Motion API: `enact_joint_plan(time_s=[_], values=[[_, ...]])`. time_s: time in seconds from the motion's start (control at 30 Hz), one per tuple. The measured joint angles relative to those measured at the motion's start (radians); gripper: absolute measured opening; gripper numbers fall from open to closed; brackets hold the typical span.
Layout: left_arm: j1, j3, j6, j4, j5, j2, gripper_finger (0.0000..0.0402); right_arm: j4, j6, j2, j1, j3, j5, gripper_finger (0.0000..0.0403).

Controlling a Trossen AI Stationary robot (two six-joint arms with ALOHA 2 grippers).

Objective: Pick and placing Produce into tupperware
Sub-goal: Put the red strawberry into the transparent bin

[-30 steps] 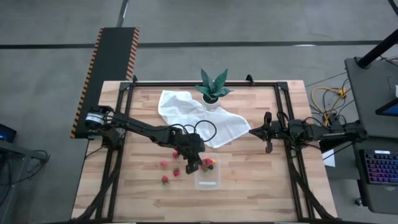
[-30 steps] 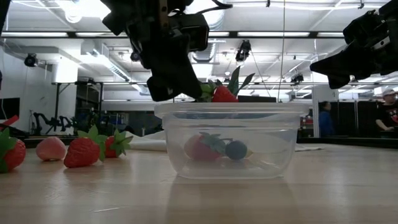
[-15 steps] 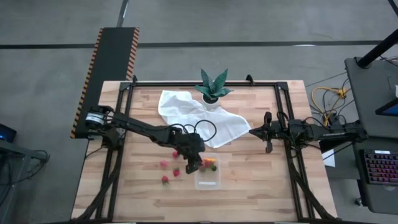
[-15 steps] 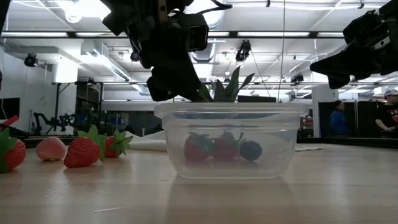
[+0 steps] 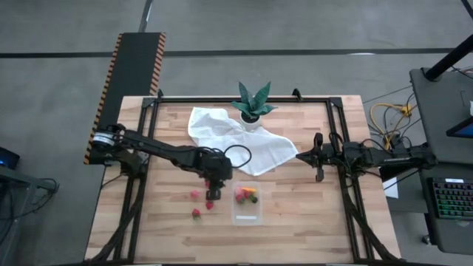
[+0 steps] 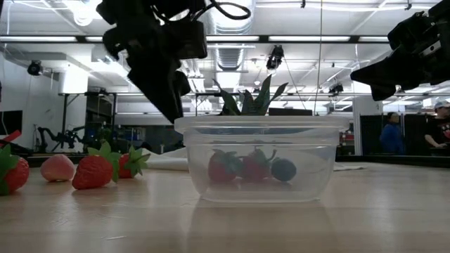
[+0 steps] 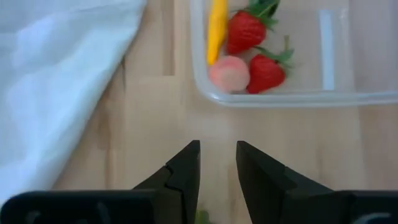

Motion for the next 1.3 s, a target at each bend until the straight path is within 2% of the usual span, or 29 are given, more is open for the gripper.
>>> enact_joint_plan(time_s=[0.17,0.37,0.43,0.93,1.07,1.3], values=[[0.0,-0.015,0.065,-0.032,-0.005,0.008,0.0089,0.0,0.0,0.001,0.0,0.0,0.0,0.0009],[-0.001,-0.024,0.072,-0.112,-0.036,0.008,0.0089,0.0,0.0,0.002,0.0,0.0,0.0,0.0009],[-0.001,-0.026,0.073,-0.099,-0.063,0.008,0.0089,0.0,0.0,0.002,0.0,0.0,0.0,0.0009],[0.002,-0.079,0.072,-0.077,-0.058,0.012,0.0089,0.0,0.0,0.002,0.0,0.0,0.0,0.0009],[0.003,-0.087,0.072,-0.066,-0.017,0.012,0.0089,0.0,0.0,0.002,0.0,0.0,0.0,0.0009],[0.003,-0.087,0.072,-0.052,-0.013,0.014,0.0089,0.0,0.0,0.002,0.0,0.0,0.0,0.0009]])
